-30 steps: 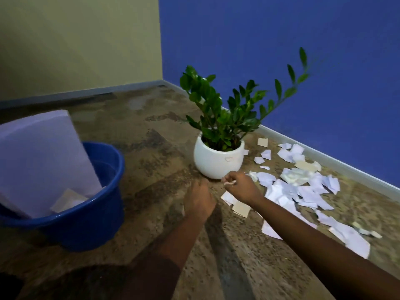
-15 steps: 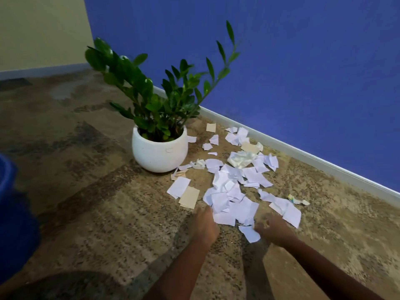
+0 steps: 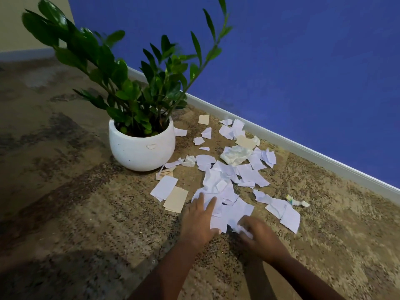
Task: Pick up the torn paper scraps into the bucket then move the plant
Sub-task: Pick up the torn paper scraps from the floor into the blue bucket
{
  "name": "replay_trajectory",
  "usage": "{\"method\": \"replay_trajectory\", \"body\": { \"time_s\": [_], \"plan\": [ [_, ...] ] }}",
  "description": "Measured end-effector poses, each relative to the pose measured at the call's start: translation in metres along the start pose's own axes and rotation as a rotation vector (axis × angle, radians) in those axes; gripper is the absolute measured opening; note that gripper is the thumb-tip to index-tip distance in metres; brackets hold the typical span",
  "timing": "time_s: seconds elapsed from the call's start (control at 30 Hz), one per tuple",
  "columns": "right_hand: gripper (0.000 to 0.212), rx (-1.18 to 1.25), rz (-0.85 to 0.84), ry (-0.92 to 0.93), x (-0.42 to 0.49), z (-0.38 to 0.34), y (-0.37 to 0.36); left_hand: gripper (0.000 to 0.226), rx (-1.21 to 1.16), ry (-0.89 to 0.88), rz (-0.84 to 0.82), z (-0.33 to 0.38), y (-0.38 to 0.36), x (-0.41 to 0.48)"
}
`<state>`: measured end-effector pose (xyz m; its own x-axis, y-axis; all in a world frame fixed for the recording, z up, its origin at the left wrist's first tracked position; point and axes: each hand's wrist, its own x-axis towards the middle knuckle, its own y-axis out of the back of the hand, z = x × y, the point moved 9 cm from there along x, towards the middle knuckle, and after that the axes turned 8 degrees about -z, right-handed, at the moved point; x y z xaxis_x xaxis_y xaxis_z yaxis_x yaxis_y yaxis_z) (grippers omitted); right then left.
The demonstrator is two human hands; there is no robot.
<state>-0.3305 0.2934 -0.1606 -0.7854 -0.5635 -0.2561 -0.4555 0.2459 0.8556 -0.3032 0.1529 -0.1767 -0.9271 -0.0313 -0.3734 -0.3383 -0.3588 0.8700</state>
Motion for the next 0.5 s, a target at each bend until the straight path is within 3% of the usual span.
{"method": "replay_trajectory", "body": {
  "time_s": [0.1, 0.23, 0.3, 0.4, 0.5],
  "plan": [
    [0.013, 0.079, 0.189, -0.071, 0.013, 0.015, 0.026, 0.099, 0.129, -0.031, -0.047, 0.002, -0.004, 0.015],
    [0.025, 0.076, 0.196, -0.153, 0.044, 0.027, 0.027, 0.099, 0.166, -0.025, -0.100, 0.000, -0.008, 0.027],
    [0.040, 0.043, 0.134, -0.139, 0.056, 0.026, 0.019, 0.087, 0.230, -0.050, -0.055, 0.004, -0.003, 0.028],
    [0.074, 0.023, -0.087, -0.187, 0.066, 0.023, 0.000, 0.063, 0.252, -0.088, 0.005, 0.008, 0.003, 0.026],
    [0.083, -0.130, -0.283, -0.191, 0.062, 0.017, -0.017, 0.040, 0.184, -0.111, 0.007, 0.008, 0.006, 0.020]
  ]
}}
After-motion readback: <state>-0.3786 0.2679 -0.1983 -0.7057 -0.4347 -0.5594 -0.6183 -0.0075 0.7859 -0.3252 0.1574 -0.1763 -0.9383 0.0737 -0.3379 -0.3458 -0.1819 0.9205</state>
